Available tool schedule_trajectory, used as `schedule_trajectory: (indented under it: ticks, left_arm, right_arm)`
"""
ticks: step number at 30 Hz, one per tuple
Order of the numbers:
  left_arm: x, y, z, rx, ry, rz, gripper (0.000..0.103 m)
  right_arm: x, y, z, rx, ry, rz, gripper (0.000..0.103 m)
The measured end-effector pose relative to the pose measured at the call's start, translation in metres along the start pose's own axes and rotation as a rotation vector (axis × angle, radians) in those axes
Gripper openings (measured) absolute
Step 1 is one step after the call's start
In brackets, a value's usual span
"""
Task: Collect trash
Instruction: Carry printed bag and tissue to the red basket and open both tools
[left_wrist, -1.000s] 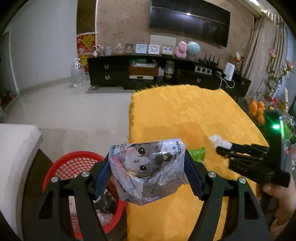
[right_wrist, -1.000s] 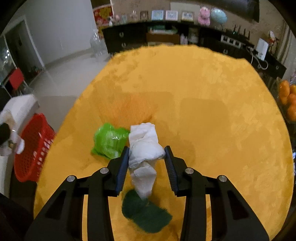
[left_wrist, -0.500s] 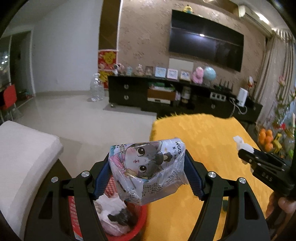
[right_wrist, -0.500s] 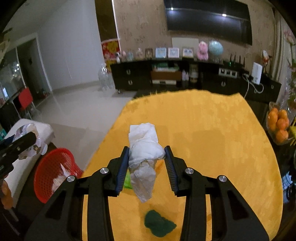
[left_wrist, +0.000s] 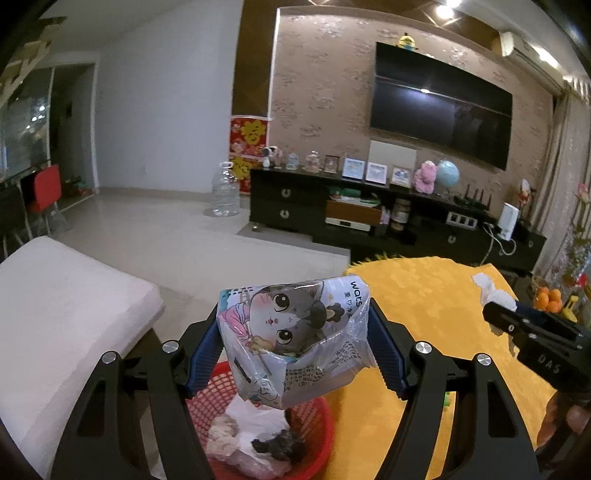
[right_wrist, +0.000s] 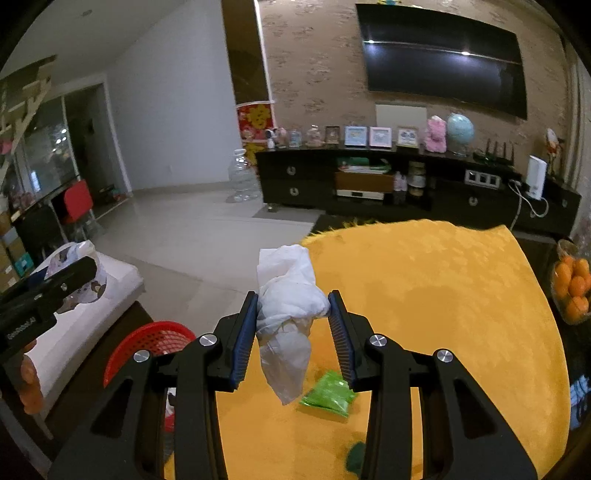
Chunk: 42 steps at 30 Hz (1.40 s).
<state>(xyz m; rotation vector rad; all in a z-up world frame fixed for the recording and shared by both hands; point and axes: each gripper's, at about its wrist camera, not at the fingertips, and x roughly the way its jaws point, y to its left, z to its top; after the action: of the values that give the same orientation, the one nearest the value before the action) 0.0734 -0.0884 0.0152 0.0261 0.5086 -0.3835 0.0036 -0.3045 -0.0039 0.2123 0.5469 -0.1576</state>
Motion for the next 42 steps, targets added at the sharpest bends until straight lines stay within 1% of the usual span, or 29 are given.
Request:
schedule_trajectory:
  ticks: [9, 14, 17, 23, 31, 35, 38, 42]
  left_arm:
    - [0.003, 0.039, -0.002, -0.039, 0.021, 0.085, 0.069]
    - [0.007, 0.053, -0.003, -0.058, 0.039, 0.125, 0.069]
    - [0.012, 0.057, -0.004, -0.057, 0.056, 0.141, 0.069]
    - [0.017, 0.061, -0.012, -0.039, 0.083, 0.166, 0.069]
    - [0.025, 0.072, -0.026, -0.030, 0.129, 0.193, 0.069]
    - [0.030, 0.075, -0.032, -0.021, 0.151, 0.201, 0.069]
    - [0.037, 0.079, -0.038, -0.018, 0.181, 0.202, 0.069]
    - [0.052, 0.086, -0.050, -0.050, 0.246, 0.160, 0.069]
  right_arm:
    - [0.012, 0.047, 0.028, -0.092, -0.020, 0.089, 0.038]
    - [0.020, 0.071, 0.034, -0.132, -0.027, 0.152, 0.038]
    - [0.024, 0.077, 0.029, -0.133, -0.020, 0.183, 0.038]
    - [0.043, 0.091, 0.019, -0.146, 0.039, 0.231, 0.038]
    - [0.053, 0.112, 0.008, -0.162, 0.078, 0.270, 0.038]
    - [0.062, 0.120, 0.002, -0.165, 0.113, 0.290, 0.038]
    - [0.071, 0.125, -0.003, -0.166, 0.143, 0.307, 0.039]
    - [0.083, 0.130, -0.012, -0.158, 0.187, 0.329, 0.039]
